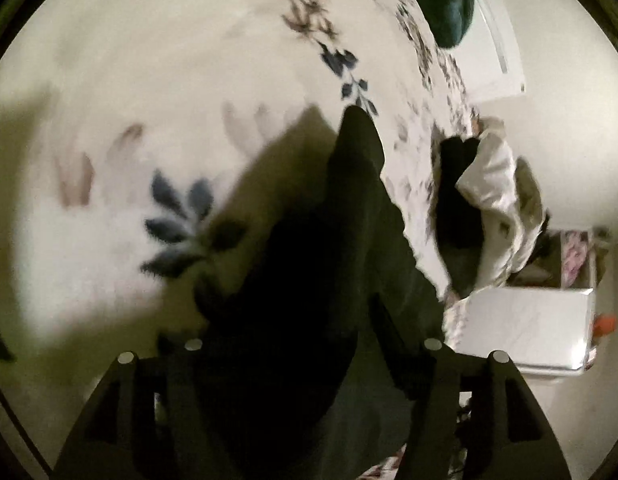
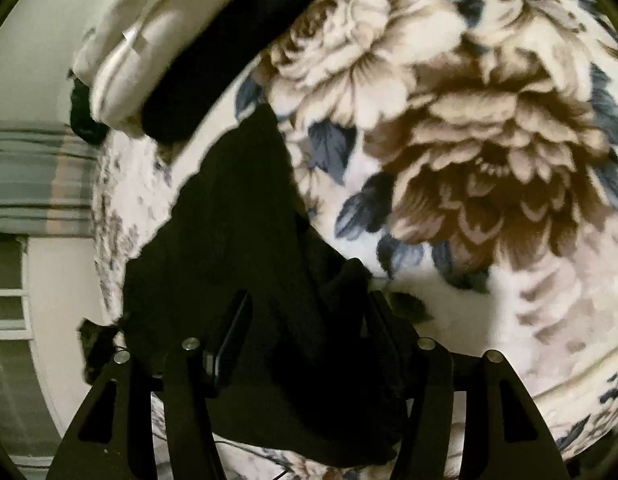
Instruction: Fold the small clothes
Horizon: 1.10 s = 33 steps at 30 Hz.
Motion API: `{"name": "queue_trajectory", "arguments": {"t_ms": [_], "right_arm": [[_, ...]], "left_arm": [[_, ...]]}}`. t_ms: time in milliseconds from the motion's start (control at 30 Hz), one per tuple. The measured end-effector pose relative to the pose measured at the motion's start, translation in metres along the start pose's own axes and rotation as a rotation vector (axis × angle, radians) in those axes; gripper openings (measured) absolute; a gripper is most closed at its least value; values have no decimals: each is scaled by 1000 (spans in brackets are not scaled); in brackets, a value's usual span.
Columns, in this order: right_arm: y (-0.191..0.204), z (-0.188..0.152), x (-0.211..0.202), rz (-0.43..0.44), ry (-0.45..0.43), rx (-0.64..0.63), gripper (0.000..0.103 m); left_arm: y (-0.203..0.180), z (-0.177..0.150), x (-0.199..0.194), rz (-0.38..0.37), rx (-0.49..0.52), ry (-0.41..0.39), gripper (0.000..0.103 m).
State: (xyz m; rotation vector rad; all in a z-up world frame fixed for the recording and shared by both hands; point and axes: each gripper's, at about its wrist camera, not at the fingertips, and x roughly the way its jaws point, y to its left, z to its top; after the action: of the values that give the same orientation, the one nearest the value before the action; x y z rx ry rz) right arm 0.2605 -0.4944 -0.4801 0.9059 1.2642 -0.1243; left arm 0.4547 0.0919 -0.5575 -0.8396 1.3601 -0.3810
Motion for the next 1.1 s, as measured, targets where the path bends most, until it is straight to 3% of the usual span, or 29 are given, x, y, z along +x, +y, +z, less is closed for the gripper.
{"name": "queue_trajectory", "arguments": {"t_ms": [67, 100, 133, 200, 333, 400, 433, 467, 500, 533, 567, 767, 867, 900, 933, 967, 1033, 1067, 1100], "right_arm": [[8, 0, 19, -10, 32, -50, 59], [14, -1, 26, -33, 47, -91, 32], [27, -4, 37, -87, 74, -171, 24], [44, -7, 44, -91, 95, -247, 22], [32, 1, 34, 403, 199, -19, 21], [2, 4, 39, 671, 250, 187, 21], [-10, 5, 44, 702, 265, 246, 22], [-32, 8, 48, 621, 257, 302, 24], [-44, 10, 46, 485, 226, 302, 32], [-51, 13, 43, 337, 205, 276, 48], [-55, 15, 39, 230, 189, 231, 53], [-22, 15, -9, 152, -28, 49, 59], [-7, 29, 7, 123, 10, 21, 63], [-4, 33, 15, 115, 21, 10, 56], [0, 36, 24, 128, 40, -2, 15], [3, 38, 41, 217, 125, 35, 15], [0, 37, 52, 463, 198, 152, 15], [0, 36, 50, 566, 198, 176, 15], [-6, 36, 46, 579, 170, 202, 15]], "left_arm": [[-8, -2, 10, 43, 51, 20, 58], [-7, -4, 14, 53, 60, 34, 58], [-8, -6, 19, 58, 68, 42, 58], [-8, -9, 20, 70, 87, 45, 58], [-3, -8, 19, 45, 70, 40, 58], [2, -7, 18, 28, 52, 41, 58], [3, -7, 19, 27, 45, 43, 58], [5, -7, 18, 21, 38, 46, 58], [7, -7, 17, 17, 33, 48, 58], [7, -7, 16, 19, 30, 50, 58], [6, -7, 16, 22, 31, 51, 58], [-1, -9, 16, 65, 75, 57, 58], [0, -10, 18, 66, 62, 54, 58], [0, -10, 19, 66, 58, 53, 58], [0, -10, 19, 67, 56, 52, 58], [-1, -10, 20, 69, 56, 51, 58], [-1, -10, 20, 67, 56, 50, 58], [0, -10, 20, 62, 51, 50, 58], [2, -10, 19, 55, 43, 50, 58]]}}
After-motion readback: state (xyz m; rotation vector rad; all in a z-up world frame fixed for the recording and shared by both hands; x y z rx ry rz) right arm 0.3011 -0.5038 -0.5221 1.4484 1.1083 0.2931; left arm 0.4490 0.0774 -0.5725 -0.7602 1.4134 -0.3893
